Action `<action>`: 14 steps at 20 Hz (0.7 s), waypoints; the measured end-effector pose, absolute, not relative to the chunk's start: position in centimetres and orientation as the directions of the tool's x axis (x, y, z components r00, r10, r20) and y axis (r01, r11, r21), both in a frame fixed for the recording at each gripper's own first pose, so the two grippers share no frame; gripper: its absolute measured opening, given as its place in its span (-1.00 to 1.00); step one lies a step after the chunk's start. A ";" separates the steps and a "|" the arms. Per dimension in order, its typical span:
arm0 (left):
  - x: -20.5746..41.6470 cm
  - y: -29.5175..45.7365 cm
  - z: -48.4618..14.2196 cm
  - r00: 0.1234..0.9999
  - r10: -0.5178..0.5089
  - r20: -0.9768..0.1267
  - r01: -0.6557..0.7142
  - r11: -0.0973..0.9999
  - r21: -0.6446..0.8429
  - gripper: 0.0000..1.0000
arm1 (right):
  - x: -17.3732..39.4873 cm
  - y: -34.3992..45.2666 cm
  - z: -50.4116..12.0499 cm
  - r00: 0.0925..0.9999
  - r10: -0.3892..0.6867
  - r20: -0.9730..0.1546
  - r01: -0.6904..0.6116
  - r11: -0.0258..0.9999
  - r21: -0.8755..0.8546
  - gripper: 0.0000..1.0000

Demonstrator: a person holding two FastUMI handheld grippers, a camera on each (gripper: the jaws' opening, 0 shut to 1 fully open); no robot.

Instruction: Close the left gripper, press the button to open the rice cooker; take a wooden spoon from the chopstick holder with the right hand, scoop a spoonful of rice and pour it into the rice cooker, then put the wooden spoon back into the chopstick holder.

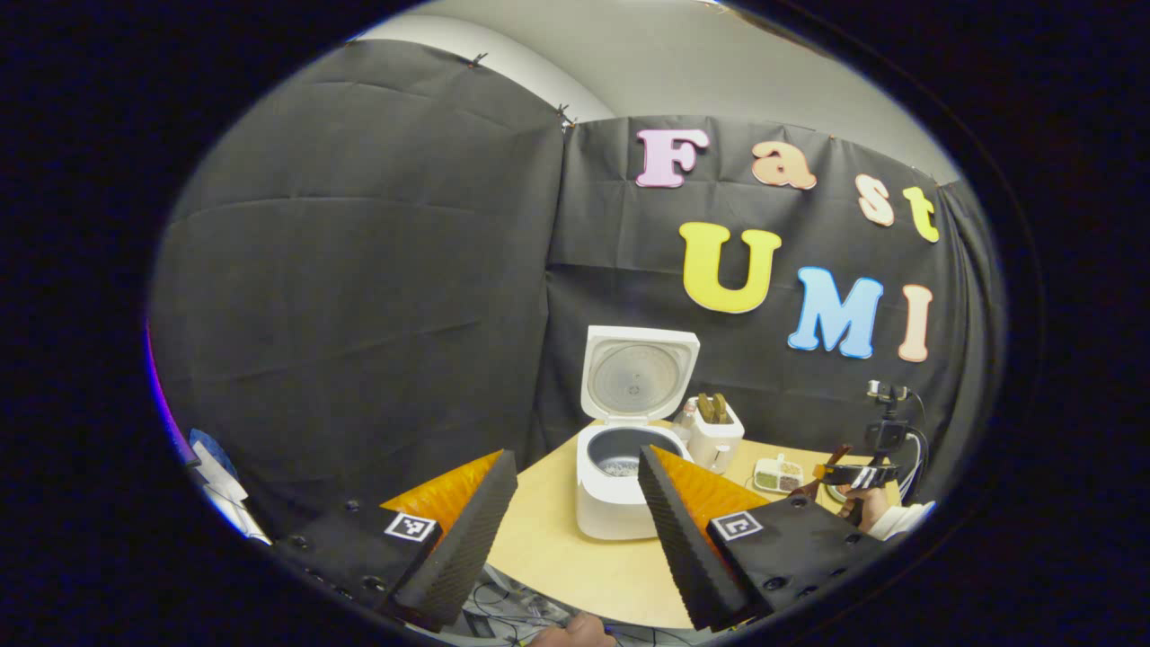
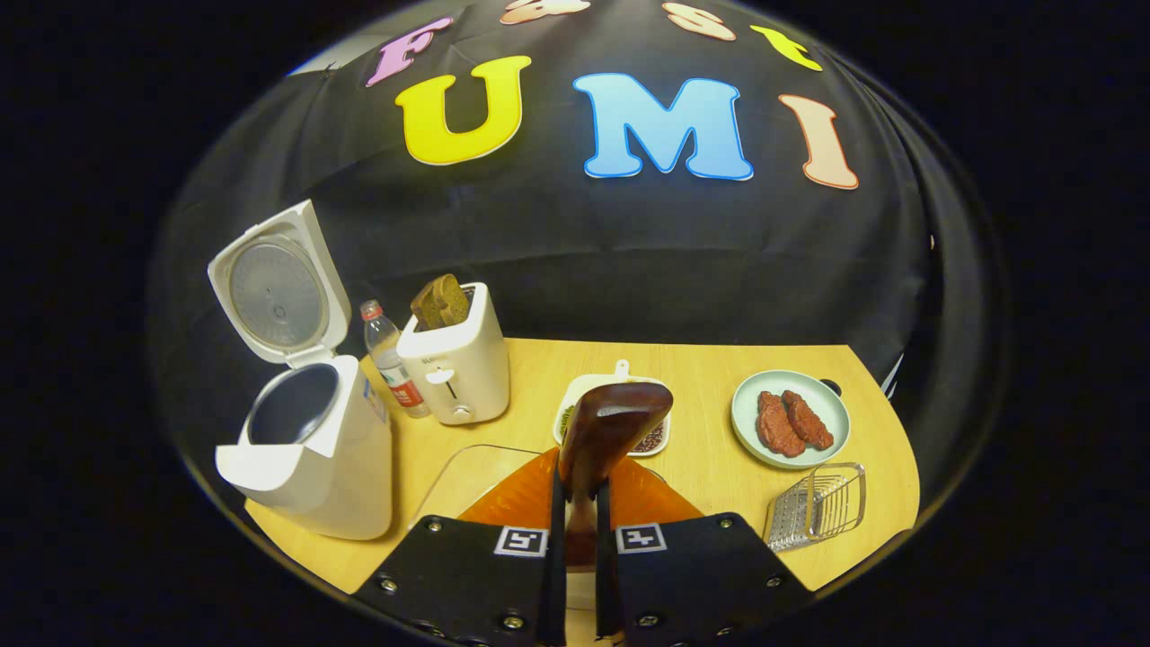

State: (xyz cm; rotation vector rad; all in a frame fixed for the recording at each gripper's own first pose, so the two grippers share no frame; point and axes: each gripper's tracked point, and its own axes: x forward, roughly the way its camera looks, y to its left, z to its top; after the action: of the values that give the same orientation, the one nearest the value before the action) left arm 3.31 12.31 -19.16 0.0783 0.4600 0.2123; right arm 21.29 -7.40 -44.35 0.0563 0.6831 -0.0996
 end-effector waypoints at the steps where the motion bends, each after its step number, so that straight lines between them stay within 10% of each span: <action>1: 3.5 12.3 -19.7 0.869 0.225 -0.441 -0.184 0.974 0.136 0.91 | 21.4 -7.7 -45.1 0.766 -0.089 -0.637 0.103 0.995 -0.016 -0.73; 14: 1.6 15.2 -20.4 0.833 0.314 -0.456 -0.273 0.950 0.155 0.90 | 21.7 -0.6 -48.7 0.695 0.072 -0.716 0.110 0.972 0.205 -0.73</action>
State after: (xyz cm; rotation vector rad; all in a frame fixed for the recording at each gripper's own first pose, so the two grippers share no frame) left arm 1.60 15.24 -20.35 0.0850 0.4969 0.3110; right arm 21.68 -0.56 -48.73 0.2409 0.8044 -0.0213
